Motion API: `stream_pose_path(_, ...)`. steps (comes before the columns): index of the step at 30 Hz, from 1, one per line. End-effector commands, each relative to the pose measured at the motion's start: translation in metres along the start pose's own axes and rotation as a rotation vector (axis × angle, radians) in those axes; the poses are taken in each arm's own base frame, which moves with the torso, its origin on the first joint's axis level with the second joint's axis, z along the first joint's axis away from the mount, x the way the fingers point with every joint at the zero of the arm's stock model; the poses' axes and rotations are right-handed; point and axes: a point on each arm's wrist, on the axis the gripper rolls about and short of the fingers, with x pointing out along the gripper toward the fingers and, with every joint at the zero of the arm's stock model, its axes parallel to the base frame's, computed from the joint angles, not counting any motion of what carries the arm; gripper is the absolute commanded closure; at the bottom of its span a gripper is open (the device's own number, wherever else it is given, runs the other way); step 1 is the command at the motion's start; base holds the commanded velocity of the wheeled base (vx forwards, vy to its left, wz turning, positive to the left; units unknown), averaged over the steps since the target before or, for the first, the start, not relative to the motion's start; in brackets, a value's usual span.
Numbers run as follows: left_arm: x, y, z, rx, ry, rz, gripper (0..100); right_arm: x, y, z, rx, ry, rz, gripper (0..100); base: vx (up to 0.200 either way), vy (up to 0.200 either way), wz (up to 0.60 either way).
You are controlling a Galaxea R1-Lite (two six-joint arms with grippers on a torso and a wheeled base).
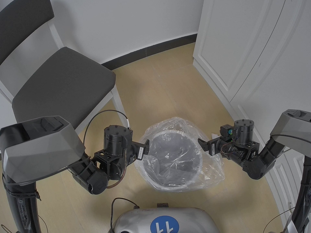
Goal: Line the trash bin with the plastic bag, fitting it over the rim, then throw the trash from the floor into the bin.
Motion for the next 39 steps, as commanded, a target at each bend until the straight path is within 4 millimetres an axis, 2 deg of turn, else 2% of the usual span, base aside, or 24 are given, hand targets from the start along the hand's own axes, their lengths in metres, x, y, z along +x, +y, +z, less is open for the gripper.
stream_pose_path(1, 0.006, 0.001, -0.005, -0.001, 0.008, 0.010, 0, 0.005, -0.001, -0.003, 0.002, 0.001, -0.004, 0, 0.000, 0.000, 0.00)
stream_pose_path(11, 0.013, 0.008, 0.001, -0.020, -0.017, 0.038, 0, 0.020, 0.000, 0.005, 0.069, -0.045, -0.034, 0, 0.000, 0.000, 0.00)
stream_pose_path(21, 0.025, 0.015, -0.003, -0.027, -0.014, 0.088, 0, 0.024, 0.003, 0.004, 0.077, -0.047, -0.036, 0, 0.000, 0.000, 0.00)
stream_pose_path(39, 0.055, 0.026, -0.015, -0.046, -0.013, 0.135, 0, 0.064, 0.005, -0.010, 0.131, -0.109, -0.094, 0, 0.000, 0.000, 0.00)
